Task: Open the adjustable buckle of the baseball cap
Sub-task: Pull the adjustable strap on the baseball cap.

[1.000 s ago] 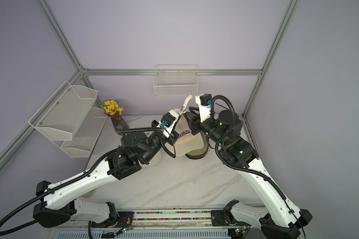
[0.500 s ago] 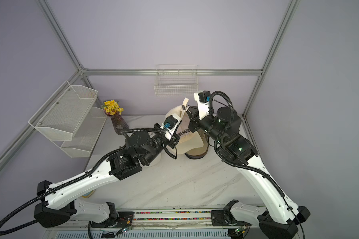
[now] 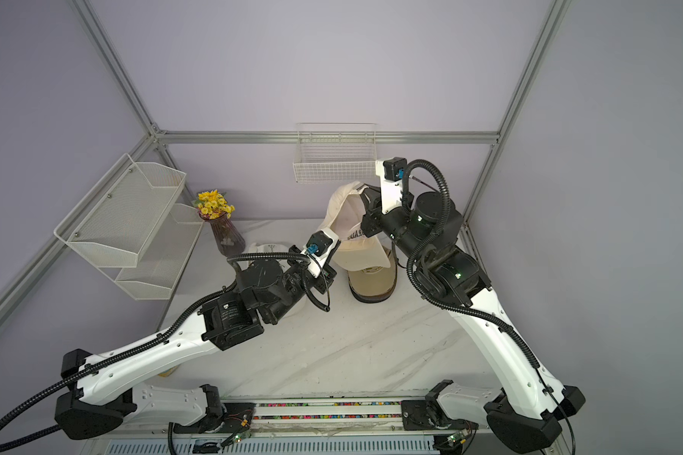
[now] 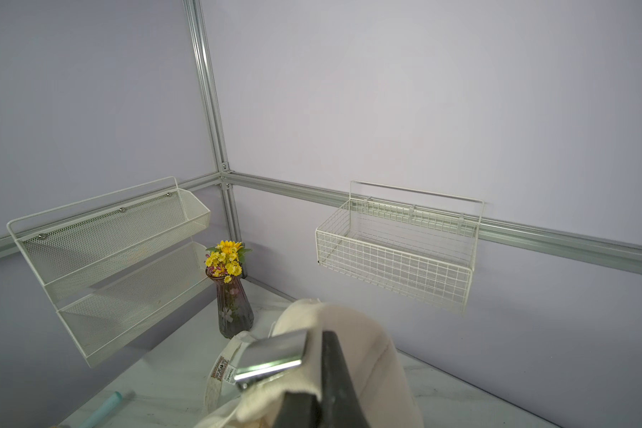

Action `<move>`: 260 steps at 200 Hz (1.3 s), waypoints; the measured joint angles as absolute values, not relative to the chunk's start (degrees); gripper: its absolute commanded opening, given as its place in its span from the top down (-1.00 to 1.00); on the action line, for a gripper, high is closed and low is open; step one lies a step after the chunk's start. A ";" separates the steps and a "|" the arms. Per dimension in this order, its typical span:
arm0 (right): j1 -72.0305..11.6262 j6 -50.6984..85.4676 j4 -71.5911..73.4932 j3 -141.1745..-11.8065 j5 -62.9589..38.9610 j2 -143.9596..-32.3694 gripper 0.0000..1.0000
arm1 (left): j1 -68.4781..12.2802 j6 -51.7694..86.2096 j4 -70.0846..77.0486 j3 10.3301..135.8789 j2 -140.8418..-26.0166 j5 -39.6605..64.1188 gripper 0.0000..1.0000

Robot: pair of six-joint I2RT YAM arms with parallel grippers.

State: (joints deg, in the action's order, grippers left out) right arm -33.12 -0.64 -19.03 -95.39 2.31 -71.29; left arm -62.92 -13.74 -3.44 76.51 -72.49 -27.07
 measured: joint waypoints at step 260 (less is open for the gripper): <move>-34.28 9.41 -12.43 -89.82 -15.07 -102.80 1.00 | -28.93 5.26 -18.98 59.77 -59.77 -26.24 1.00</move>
